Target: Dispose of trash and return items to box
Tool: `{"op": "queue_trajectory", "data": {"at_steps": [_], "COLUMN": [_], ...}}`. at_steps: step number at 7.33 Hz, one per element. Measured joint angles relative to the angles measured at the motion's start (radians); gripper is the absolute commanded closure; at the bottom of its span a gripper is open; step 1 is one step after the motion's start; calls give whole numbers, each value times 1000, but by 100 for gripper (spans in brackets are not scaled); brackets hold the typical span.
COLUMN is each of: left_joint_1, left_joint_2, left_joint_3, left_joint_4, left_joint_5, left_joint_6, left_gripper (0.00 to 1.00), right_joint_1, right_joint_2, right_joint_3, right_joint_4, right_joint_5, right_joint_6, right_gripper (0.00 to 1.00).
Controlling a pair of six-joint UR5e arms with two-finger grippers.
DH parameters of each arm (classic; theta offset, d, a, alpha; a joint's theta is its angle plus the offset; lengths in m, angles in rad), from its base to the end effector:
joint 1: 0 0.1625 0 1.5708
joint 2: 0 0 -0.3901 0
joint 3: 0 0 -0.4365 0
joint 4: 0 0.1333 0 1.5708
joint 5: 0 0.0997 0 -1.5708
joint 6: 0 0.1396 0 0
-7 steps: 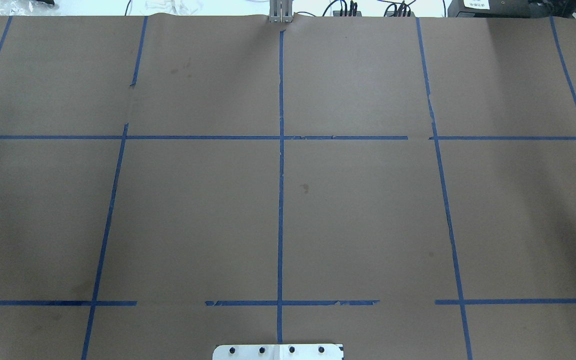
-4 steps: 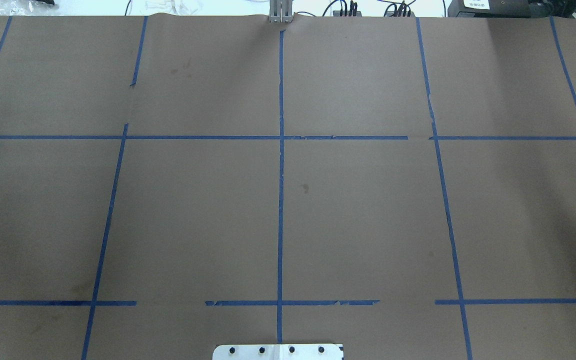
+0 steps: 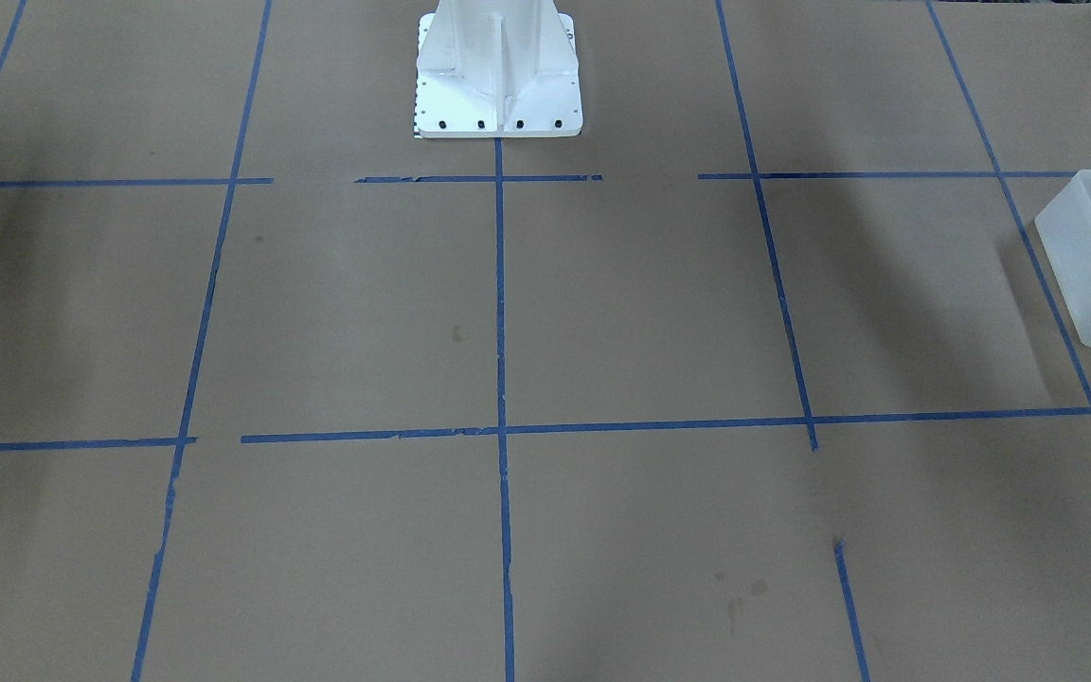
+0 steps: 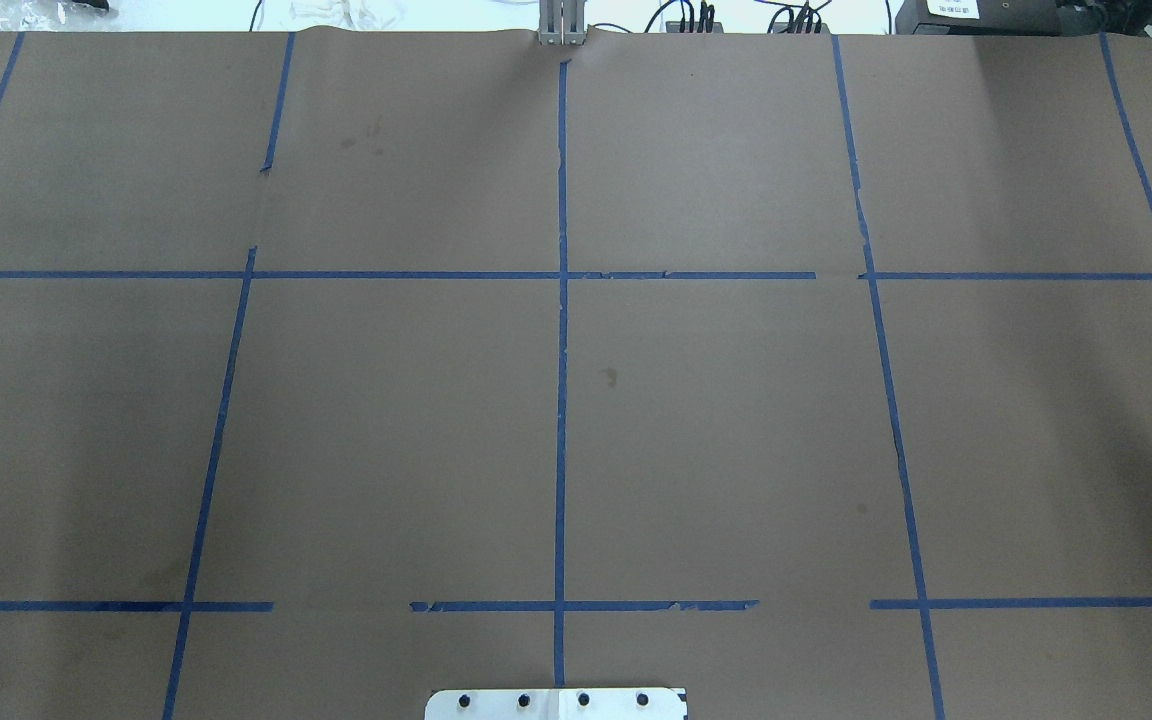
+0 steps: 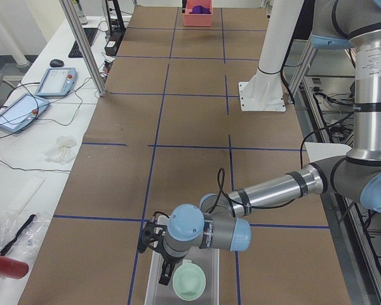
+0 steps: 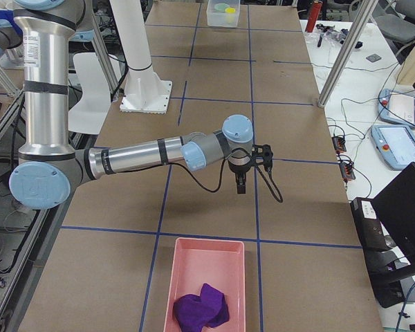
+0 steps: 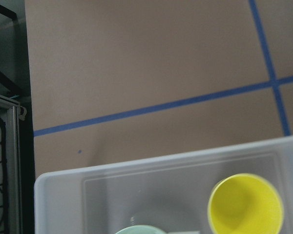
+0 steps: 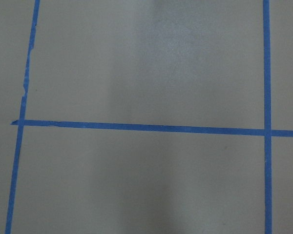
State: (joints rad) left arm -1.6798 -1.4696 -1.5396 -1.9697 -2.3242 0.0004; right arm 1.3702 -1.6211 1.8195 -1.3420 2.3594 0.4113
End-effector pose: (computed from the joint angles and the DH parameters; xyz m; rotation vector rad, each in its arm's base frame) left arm -0.0937 -0.5091 0.6802 0.2942 0.7335 -0.0025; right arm -0.0740 -0.5358 0.5143 0.1519 -0.8611 0.0287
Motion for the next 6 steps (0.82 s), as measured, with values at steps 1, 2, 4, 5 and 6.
{"op": "queue_trajectory", "data": {"at_steps": [1,2,4,5,6], "left_joint_1": [63,134,248,271,280], "left_joint_2": [-5,-8,-11,-16,-25], "left_joint_3": [-96,-183,-293,-326,-353], "left_joint_4": [45,78,102,127,187], "left_joint_5": [-32,-47,-57,-57,-56], "left_joint_6": [-108,-204,-324,-331,-280], "left_gripper": [0,0,0,0,0], "right_joint_1": [1,1,2,5,19], "right_joint_2": [6,17,46,51,50], "right_joint_3": [-5,-7,-8,-10,-12], "right_joint_4": [-5,-22,-68,-83,-115], "right_joint_5": [-1,-2,-2,-2,0], "right_joint_6": [-1,-2,-4,-8,-32], "right_gripper": [0,0,0,0,0]}}
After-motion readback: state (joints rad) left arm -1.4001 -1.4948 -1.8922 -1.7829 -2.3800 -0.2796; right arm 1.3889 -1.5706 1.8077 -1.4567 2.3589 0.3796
